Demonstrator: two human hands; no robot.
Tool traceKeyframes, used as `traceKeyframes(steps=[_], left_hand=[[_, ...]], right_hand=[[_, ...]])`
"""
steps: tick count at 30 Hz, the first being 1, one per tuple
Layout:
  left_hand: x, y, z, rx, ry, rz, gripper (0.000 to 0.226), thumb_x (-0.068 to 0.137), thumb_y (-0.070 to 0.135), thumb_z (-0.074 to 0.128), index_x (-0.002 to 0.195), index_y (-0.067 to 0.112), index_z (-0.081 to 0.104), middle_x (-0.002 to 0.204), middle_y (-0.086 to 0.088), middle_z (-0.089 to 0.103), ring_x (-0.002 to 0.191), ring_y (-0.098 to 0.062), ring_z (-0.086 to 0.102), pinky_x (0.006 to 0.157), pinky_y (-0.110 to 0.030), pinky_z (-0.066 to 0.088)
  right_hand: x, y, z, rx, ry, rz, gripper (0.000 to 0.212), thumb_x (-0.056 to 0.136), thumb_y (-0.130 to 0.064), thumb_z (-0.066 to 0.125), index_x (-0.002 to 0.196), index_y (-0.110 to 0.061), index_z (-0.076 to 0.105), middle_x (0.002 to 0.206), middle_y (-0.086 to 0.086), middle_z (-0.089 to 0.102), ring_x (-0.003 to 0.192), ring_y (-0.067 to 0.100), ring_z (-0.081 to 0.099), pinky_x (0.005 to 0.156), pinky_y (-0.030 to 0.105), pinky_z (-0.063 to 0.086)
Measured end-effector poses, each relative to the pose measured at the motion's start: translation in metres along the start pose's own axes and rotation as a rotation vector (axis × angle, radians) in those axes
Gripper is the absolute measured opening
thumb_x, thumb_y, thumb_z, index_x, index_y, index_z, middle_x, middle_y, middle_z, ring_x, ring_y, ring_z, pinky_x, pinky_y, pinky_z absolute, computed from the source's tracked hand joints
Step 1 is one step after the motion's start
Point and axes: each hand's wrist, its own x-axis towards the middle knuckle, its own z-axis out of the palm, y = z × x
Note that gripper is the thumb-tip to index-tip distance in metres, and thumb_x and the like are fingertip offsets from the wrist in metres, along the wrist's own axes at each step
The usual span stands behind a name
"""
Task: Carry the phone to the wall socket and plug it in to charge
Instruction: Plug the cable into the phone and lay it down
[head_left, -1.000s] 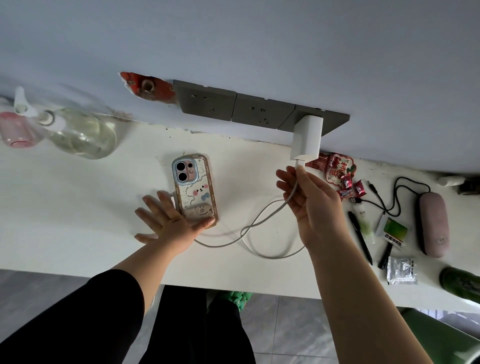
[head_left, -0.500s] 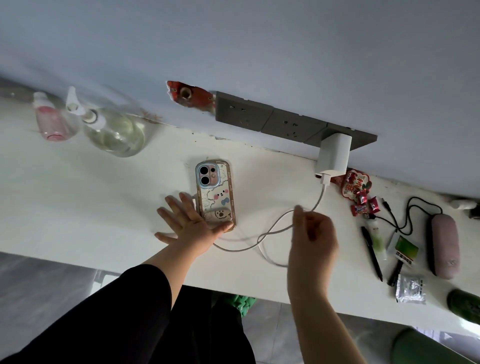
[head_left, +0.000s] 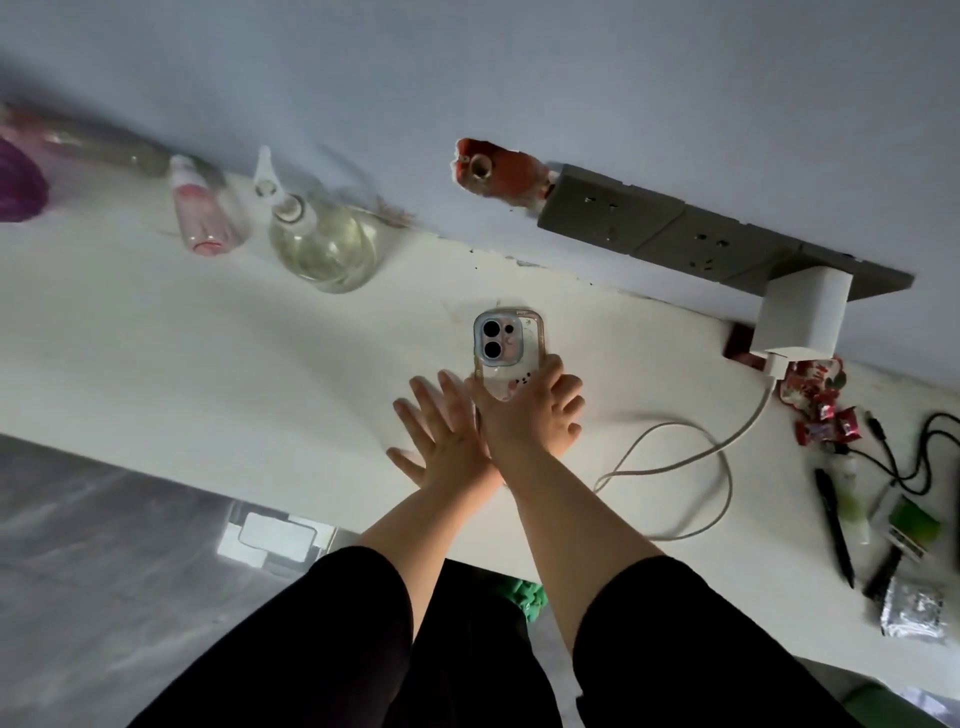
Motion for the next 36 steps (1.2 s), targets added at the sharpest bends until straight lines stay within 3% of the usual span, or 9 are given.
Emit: traceKeyframes(steps=[7, 10, 18, 21, 23, 25, 27, 30, 36], left_hand=[[0.000, -0.008, 0.001, -0.003, 0.056, 0.041, 0.100, 0.083, 0.055, 0.045, 0.131, 0.043, -0.042, 0.147, 0.007, -0.045, 0.143, -0.024, -0.033, 0.112, -0.063, -0.004], [0.000, -0.010, 0.002, -0.012, 0.065, 0.066, 0.103, 0.080, 0.062, 0.049, 0.142, 0.038, -0.029, 0.148, 0.009, -0.044, 0.144, -0.024, -0.031, 0.112, -0.064, -0.002], [-0.004, -0.010, 0.000, -0.010, 0.105, 0.094, 0.097, 0.080, 0.074, 0.035, 0.136, 0.039, -0.035, 0.156, 0.005, -0.034, 0.145, -0.024, -0.029, 0.113, -0.063, 0.000], [-0.009, -0.006, 0.001, -0.066, 0.207, 0.076, 0.091, 0.085, 0.065, 0.042, 0.149, 0.034, -0.015, 0.161, 0.004, -0.017, 0.149, -0.024, -0.015, 0.113, -0.064, 0.006], [-0.015, -0.002, 0.003, -0.067, 0.364, 0.079, 0.081, 0.085, 0.059, 0.049, 0.150, 0.030, 0.011, 0.159, -0.003, 0.013, 0.148, -0.025, 0.011, 0.112, -0.059, 0.018], [-0.017, 0.003, 0.006, 0.015, 0.481, 0.134, 0.070, 0.084, 0.056, 0.053, 0.142, 0.024, 0.032, 0.144, -0.006, 0.040, 0.133, -0.027, 0.037, 0.105, -0.047, 0.032], [-0.013, 0.010, 0.008, 0.025, 0.481, 0.190, 0.058, 0.085, 0.051, 0.055, 0.132, 0.020, 0.044, 0.131, -0.006, 0.052, 0.120, -0.028, 0.048, 0.095, -0.040, 0.038], [-0.005, 0.022, 0.008, -0.068, 0.437, 0.152, 0.041, 0.087, 0.043, 0.055, 0.119, 0.018, 0.051, 0.119, -0.005, 0.058, 0.112, -0.028, 0.052, 0.089, -0.040, 0.040], [0.003, 0.025, 0.005, -0.190, 0.419, 0.109, 0.020, 0.092, 0.029, 0.052, 0.107, 0.017, 0.057, 0.113, -0.007, 0.059, 0.108, -0.029, 0.052, 0.086, -0.040, 0.041]], right_hand=[[0.011, -0.017, 0.003, -0.050, 0.056, -0.012, 0.088, 0.067, -0.068, 0.063, 0.127, -0.011, 0.035, 0.126, 0.010, 0.041, 0.113, 0.030, 0.039, 0.086, 0.042, 0.037], [0.019, -0.014, -0.002, -0.041, 0.044, -0.047, 0.083, 0.066, -0.062, 0.068, 0.123, -0.011, 0.036, 0.123, 0.010, 0.041, 0.113, 0.030, 0.039, 0.084, 0.042, 0.037], [0.043, 0.030, -0.037, -0.027, 0.082, -0.028, 0.090, 0.064, -0.069, 0.067, 0.124, -0.010, 0.036, 0.124, 0.012, 0.040, 0.115, 0.032, 0.039, 0.083, 0.045, 0.041], [0.040, 0.039, -0.043, -0.019, 0.016, -0.017, 0.105, 0.067, -0.071, 0.065, 0.144, -0.015, 0.020, 0.134, 0.011, 0.034, 0.123, 0.032, 0.034, 0.089, 0.048, 0.040], [0.038, 0.043, -0.051, -0.032, 0.021, -0.055, 0.096, 0.078, -0.060, 0.063, 0.148, -0.017, 0.013, 0.139, 0.012, 0.031, 0.124, 0.032, 0.033, 0.092, 0.049, 0.039], [0.040, 0.045, -0.063, -0.202, 0.081, -0.275, 0.077, 0.086, -0.031, 0.063, 0.148, -0.021, 0.018, 0.140, 0.013, 0.031, 0.124, 0.032, 0.034, 0.096, 0.048, 0.037], [0.044, 0.051, -0.073, -0.580, 0.069, -0.645, 0.079, 0.082, -0.009, 0.059, 0.148, -0.022, 0.018, 0.150, 0.013, 0.024, 0.137, 0.034, 0.023, 0.109, 0.053, 0.024], [0.053, 0.066, -0.083, -1.145, 0.084, -1.251, 0.079, 0.090, -0.017, 0.049, 0.153, -0.016, 0.001, 0.162, 0.012, 0.001, 0.148, 0.033, 0.001, 0.115, 0.057, -0.002], [0.077, 0.069, -0.082, -1.527, 0.137, -1.753, 0.077, 0.091, -0.024, 0.059, 0.153, -0.020, 0.012, 0.161, -0.002, 0.018, 0.146, 0.020, 0.018, 0.116, 0.048, 0.009]])
